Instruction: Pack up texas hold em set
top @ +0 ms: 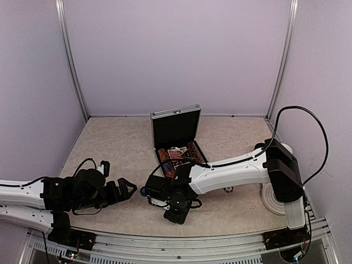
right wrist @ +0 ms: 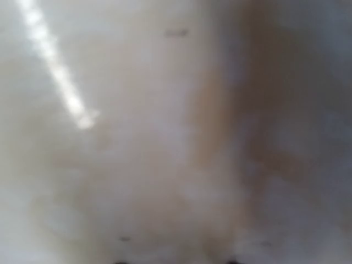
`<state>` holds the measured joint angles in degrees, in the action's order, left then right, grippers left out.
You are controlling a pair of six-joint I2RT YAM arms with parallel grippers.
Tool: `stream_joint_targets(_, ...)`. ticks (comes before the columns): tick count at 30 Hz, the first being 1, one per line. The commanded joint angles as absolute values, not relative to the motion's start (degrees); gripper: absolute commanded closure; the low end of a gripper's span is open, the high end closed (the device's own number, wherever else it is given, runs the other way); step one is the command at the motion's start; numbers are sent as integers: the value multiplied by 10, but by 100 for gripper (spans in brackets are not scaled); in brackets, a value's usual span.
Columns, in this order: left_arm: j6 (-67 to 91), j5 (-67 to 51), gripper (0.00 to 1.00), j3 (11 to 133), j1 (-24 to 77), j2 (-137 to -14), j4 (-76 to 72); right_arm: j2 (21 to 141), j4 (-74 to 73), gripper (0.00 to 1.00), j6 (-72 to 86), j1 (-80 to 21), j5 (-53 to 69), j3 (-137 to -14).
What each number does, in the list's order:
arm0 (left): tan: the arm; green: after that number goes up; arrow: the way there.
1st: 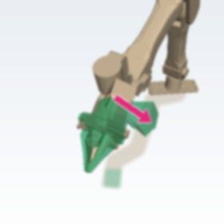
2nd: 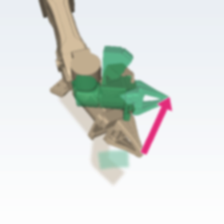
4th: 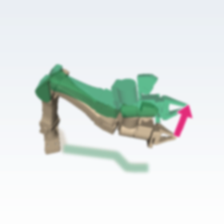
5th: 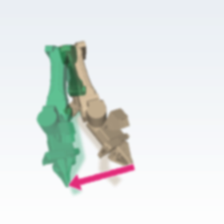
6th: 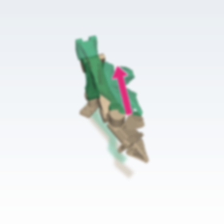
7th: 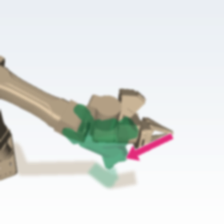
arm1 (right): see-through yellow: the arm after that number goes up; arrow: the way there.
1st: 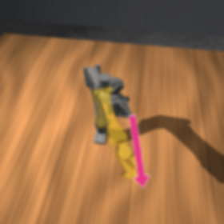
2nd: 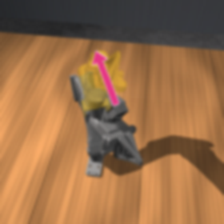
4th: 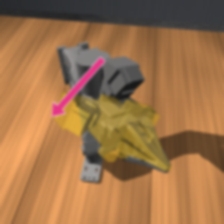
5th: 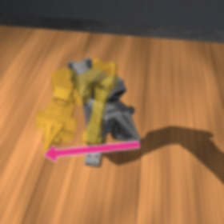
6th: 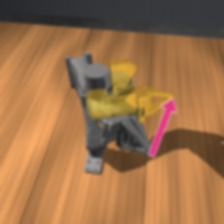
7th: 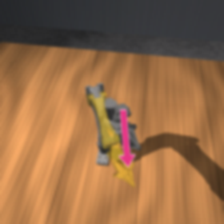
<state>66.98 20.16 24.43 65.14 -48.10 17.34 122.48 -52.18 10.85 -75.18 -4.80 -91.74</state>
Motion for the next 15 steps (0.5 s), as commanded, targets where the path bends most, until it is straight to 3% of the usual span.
stream_joint_targets(1, 644, 187, 1, 239, 641, -491, 156, 1211, -548, 53, 137, -743, -129, -933)
stream_joint_targets(7, 582, 184, 1, 271, 638, -537, 136, 1075, -513, 24, 260, -682, -159, -851)
stream_joint_targets(12, 548, 163, 1, 340, 642, -571, 173, 954, -522, 15, 371, -607, -155, -766)
stream_joint_targets(15, 564, 155, 1, 427, 662, -580, 273, 859, -497, 17, 425, -548, -125, -706)
